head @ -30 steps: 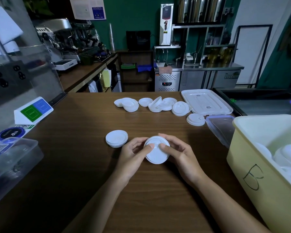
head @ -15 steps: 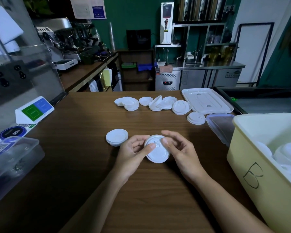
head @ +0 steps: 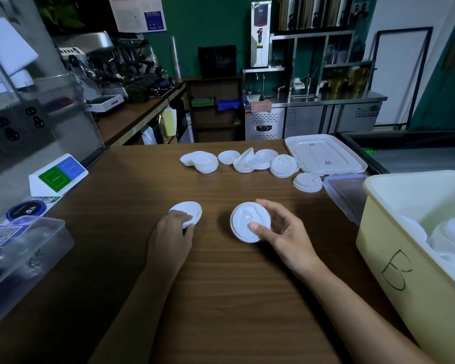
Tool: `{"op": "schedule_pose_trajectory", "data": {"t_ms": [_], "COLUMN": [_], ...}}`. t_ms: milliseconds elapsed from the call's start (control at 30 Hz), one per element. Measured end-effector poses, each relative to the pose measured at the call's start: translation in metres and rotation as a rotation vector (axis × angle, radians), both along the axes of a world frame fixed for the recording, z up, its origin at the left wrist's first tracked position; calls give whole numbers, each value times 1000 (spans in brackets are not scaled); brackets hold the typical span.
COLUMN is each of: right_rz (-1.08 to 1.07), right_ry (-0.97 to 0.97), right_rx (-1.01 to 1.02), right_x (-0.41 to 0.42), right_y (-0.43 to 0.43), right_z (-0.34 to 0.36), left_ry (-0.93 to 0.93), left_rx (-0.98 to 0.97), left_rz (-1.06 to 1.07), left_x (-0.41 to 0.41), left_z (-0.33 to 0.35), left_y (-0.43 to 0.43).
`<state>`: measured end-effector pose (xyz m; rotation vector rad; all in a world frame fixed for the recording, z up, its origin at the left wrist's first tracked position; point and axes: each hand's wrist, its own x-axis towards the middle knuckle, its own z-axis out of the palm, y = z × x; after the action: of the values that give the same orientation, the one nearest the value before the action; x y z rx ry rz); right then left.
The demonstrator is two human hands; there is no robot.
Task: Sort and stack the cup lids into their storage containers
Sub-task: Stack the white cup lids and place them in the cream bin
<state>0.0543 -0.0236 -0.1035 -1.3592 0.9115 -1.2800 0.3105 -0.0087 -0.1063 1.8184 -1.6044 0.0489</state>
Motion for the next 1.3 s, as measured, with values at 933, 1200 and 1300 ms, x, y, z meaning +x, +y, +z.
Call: {"op": "schedule_pose_trajectory", "data": {"t_ms": [933, 1200, 1300], "right_rz": [-107, -105, -39], "right_ry": [63, 55, -2], "right_rx": [-60, -86, -18], "right_x": [-4, -6, -3], "right_y": [3, 2, 5], "right_z": [6, 7, 9], "left_ry": [653, 841, 682], "left_rx": [-45, 20, 48], "left_rz": [-241, -457, -503], "left_x": [-39, -41, -43], "left_z": [36, 44, 37], "left_y": [21, 25, 24]}}
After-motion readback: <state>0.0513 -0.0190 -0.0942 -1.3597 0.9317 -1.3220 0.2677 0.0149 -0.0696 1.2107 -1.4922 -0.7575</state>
